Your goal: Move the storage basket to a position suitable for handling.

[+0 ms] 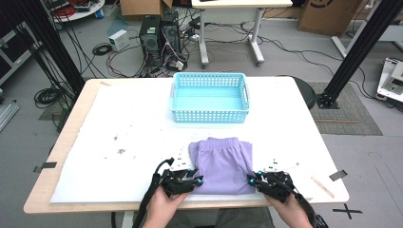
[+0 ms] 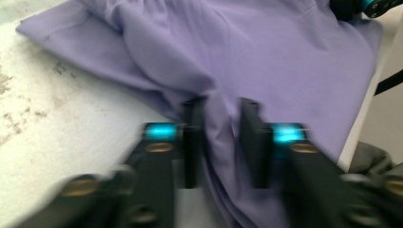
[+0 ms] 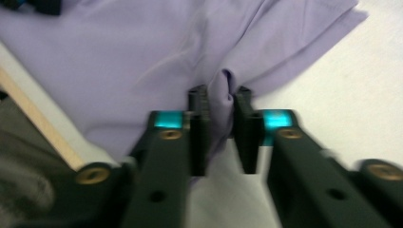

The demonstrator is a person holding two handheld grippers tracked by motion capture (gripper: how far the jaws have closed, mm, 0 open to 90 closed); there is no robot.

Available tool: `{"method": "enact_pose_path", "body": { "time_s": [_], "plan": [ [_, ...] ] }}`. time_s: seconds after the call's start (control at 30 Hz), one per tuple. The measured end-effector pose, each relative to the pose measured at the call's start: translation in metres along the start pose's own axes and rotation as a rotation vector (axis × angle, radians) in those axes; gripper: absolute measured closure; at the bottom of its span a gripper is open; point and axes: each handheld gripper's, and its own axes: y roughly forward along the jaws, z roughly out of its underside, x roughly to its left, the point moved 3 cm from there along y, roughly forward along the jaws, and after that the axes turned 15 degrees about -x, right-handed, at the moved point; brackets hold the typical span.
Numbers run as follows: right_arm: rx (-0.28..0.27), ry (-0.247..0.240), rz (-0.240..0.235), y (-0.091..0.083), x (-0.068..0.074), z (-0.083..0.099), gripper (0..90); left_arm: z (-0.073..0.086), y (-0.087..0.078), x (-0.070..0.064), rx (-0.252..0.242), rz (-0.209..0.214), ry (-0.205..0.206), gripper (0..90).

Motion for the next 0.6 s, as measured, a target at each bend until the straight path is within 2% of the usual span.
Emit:
{"method": "enact_pose_path", "body": {
  "time_s": [0.03, 0.1, 0.17, 0.2, 0.27, 0.33, 0.37, 0.4, 0.43, 0.47, 0.5, 0.53, 0.6],
  "plan": [
    [0.000, 0.000, 0.000, 0.000, 0.000, 0.000, 66.6, -0.001, -0.001, 0.001, -0.013, -0.004, 0.002, 56.3],
    [-0.044, -0.008, 0.016, -0.003, -0.002, -0.004, 51.8, -0.005, -0.005, 0.003, -0.037, -0.006, 0.015, 48.4],
    [-0.069, -0.002, 0.006, -0.004, -0.005, -0.007, 46.0, -0.009, -0.009, 0.007, -0.058, -0.018, 0.022, 44.7],
    [-0.088, 0.001, 0.003, -0.005, -0.009, -0.010, 39.6, -0.013, -0.013, 0.013, -0.076, -0.033, 0.030, 40.9],
    [-0.099, -0.002, -0.004, -0.005, -0.012, -0.012, 38.4, -0.016, -0.016, 0.017, -0.091, -0.041, 0.036, 40.2],
    [-0.141, -0.023, 0.011, -0.004, -0.021, -0.019, 33.5, -0.021, -0.019, 0.024, -0.117, -0.056, 0.041, 36.8],
    [-0.141, -0.023, 0.011, -0.004, -0.021, -0.019, 33.5, -0.025, -0.021, 0.028, -0.134, -0.064, 0.039, 36.8],
    [-0.163, -0.013, 0.003, -0.003, -0.028, -0.026, 31.6, -0.028, -0.023, 0.033, -0.148, -0.070, 0.046, 34.6],
    [-0.163, -0.013, 0.003, -0.003, -0.028, -0.026, 31.6, -0.032, -0.025, 0.038, -0.158, -0.074, 0.056, 34.6],
    [-0.177, -0.011, 0.005, -0.003, -0.032, -0.029, 31.4, -0.035, -0.026, 0.042, -0.173, -0.069, 0.056, 33.6],
    [-0.202, -0.023, 0.019, -0.002, -0.039, -0.034, 31.2, -0.042, -0.028, 0.052, -0.183, -0.081, 0.067, 30.7],
    [-0.202, -0.023, 0.019, -0.002, -0.039, -0.034, 31.2, -0.042, -0.028, 0.052, -0.183, -0.081, 0.067, 30.6],
    [-0.226, -0.057, 0.036, 0.002, -0.052, -0.045, 34.3, -0.049, -0.028, 0.063, -0.192, -0.100, 0.091, 31.8]
  ]
}}
